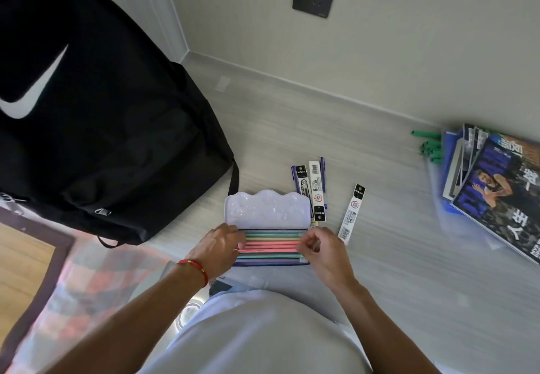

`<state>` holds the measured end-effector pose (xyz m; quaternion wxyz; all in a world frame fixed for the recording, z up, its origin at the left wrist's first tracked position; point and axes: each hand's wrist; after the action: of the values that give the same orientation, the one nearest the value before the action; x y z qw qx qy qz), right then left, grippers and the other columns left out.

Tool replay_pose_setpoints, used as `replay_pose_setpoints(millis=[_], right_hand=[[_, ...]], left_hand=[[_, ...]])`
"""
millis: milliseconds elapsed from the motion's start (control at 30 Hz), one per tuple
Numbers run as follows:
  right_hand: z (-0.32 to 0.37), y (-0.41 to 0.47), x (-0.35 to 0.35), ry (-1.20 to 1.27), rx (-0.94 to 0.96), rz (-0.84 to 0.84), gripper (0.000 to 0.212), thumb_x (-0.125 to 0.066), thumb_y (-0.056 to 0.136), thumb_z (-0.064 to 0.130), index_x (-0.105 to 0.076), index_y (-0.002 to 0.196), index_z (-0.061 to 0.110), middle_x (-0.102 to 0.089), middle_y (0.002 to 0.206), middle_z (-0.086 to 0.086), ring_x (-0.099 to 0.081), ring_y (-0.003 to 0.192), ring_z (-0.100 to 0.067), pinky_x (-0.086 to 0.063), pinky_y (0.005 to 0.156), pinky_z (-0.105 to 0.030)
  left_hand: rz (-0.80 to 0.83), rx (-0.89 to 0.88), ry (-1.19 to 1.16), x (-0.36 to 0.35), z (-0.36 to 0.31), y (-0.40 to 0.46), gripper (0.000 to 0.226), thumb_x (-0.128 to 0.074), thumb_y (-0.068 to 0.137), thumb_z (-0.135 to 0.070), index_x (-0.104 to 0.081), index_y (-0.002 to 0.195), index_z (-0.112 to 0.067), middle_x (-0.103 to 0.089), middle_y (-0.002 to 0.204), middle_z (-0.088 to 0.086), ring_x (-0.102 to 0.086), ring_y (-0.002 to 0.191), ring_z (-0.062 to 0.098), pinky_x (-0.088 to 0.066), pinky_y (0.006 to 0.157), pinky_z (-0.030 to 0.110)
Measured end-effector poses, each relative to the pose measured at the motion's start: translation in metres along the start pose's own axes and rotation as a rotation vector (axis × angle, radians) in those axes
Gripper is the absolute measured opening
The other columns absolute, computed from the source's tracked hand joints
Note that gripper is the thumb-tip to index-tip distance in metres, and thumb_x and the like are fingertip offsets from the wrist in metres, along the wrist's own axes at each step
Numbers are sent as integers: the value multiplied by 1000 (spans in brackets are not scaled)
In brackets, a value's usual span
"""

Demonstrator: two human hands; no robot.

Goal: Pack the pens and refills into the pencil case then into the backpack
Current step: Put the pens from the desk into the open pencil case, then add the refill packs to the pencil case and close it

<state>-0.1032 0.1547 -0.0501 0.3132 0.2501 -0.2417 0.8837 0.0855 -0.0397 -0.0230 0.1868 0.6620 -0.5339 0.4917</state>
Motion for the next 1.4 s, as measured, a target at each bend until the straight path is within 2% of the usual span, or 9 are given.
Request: replay_pose_setpoints(millis=[333, 400, 500, 633, 733, 1067, 1200, 1300, 1400], right_hand=[[-11, 5, 0, -156, 76, 33, 12, -84, 79, 25, -73, 78, 20, -54, 74, 12, -54, 59, 1, -41, 56, -8], [-10, 7, 1, -140, 56, 9, 12, -82, 80, 28, -73, 78, 21, -59, 75, 11, -57, 63, 0, -45, 59, -12], [-9, 18, 11, -116, 16, -119, 9, -76, 85, 26, -71, 83, 19, -68, 79, 6, -64, 68, -8, -55, 67, -33], [-2, 52, 25, -168, -106, -268, 18, -70, 91, 27, -66, 96, 10, -70, 89, -5, -68, 80, -28, -55, 73, -39], [6, 74, 22, -281, -259, -169, 32, -69, 91, 36, -64, 102, 6, -72, 97, -10, -68, 92, -32, -52, 76, -36], [0, 87, 24, -291, -455, -24, 32, -63, 89, 40, -73, 90, 10, -74, 92, -15, -69, 92, -37, -55, 76, -36], [6, 98, 29, -271, -446, -124, 44, -45, 99, 40, -66, 101, 1, -73, 97, -24, -69, 95, -40, -53, 79, -39], [8, 106, 26, -293, -417, -106, 41, -53, 99, 37, -66, 98, -1, -74, 88, -21, -71, 87, -35, -54, 74, -36], [11, 110, 22, -313, -427, -72, 40, -56, 99, 34, -64, 101, -4, -73, 91, -23, -72, 84, -34, -51, 67, -32]], left_hand=[[38, 50, 81, 10, -4, 0, 18, -55, 91, -13, -70, 99, -20, -65, 108, 1, -55, 103, 20, -51, 88, 26], [47, 59, 80, 12, -5, 1, 20, -54, 92, -14, -71, 100, -21, -65, 108, 1, -56, 103, 19, -51, 88, 26], [53, 73, 70, 16, -5, 3, 23, -54, 92, -15, -71, 104, -21, -66, 109, 0, -57, 103, 19, -51, 90, 29], [20, 83, 44, 22, -6, 8, 26, -53, 90, -16, -67, 111, -22, -65, 108, 2, -60, 101, 23, -52, 87, 33], [15, 72, 34, 29, -8, 15, 28, -48, 91, -16, -68, 110, -24, -65, 106, 2, -60, 99, 24, -52, 84, 35], [-65, 91, -68, 33, -10, 20, 30, -48, 92, -13, -68, 110, -25, -68, 103, 1, -62, 93, 24, -52, 78, 34], [-68, 95, -99, 36, -13, 18, 29, -50, 92, -13, -67, 111, -26, -68, 99, -1, -62, 87, 22, -48, 73, 27], [-98, 84, -134, 40, -16, 19, 29, -52, 90, -12, -68, 109, -27, -68, 93, -2, -57, 76, 17, -44, 67, 23], [-123, 91, -160, 43, -16, 21, 29, -53, 90, -12, -68, 109, -28, -69, 95, -1, -57, 75, 17, -51, 69, 28]])
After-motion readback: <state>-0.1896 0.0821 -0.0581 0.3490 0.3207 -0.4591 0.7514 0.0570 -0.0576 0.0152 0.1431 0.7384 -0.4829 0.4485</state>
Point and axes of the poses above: each hand's wrist, its own y-axis towards the middle knuckle, its own x-axis out of the back of the hand, z = x × y
